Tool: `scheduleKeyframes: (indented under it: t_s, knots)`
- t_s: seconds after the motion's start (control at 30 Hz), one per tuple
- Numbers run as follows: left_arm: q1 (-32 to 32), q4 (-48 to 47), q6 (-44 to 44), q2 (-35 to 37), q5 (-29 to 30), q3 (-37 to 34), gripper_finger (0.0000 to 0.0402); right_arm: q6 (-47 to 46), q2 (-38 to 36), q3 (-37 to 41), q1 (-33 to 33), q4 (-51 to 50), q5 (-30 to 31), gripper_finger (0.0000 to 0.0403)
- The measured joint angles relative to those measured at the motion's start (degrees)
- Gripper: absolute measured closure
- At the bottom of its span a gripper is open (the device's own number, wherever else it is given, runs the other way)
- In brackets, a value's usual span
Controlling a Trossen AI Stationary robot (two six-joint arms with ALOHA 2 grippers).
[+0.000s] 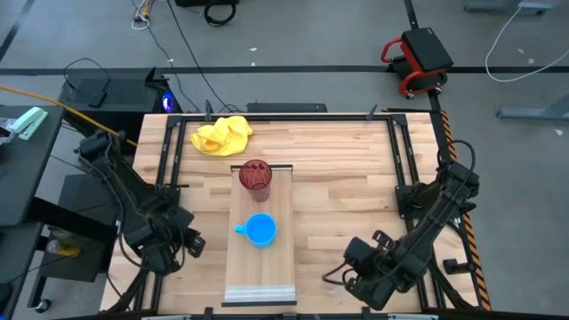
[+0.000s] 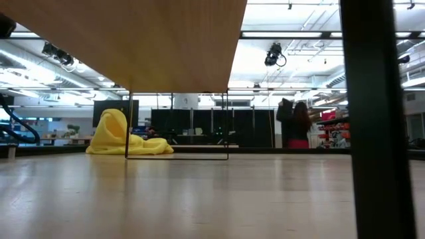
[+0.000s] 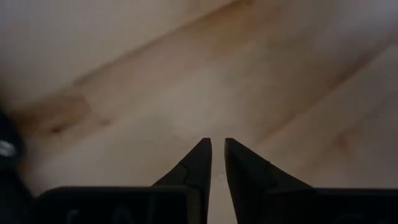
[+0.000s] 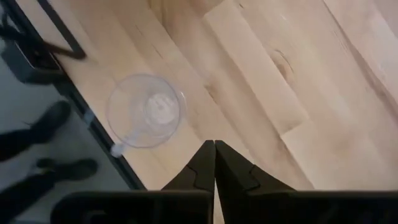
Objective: Stack small to large cups/mugs on shelf
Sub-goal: Put the transparent mug on the shelf
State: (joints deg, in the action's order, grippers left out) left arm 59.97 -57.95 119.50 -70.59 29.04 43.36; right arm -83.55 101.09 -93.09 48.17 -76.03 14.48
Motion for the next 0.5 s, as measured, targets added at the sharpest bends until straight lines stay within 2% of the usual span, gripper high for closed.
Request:
scheduleKeyframes:
  t_s: [0.17,0.33,0.5]
  knots:
    - [-0.02,4.54,-0.07,-0.02,-0.1,-0.64,0.0345,2.58,-0.05,3.39,0.74,1.92,-2.85,0.0362]
    - [-0.05,4.53,0.16,-0.02,0.15,-0.64,0.0351,2.95,0.03,10.27,0.77,12.42,-4.68,0.0342]
    - [-0.05,4.54,0.11,-0.02,0.24,-0.64,0.0347,3.13,0.03,12.91,-1.42,18.54,-4.6,0.0339]
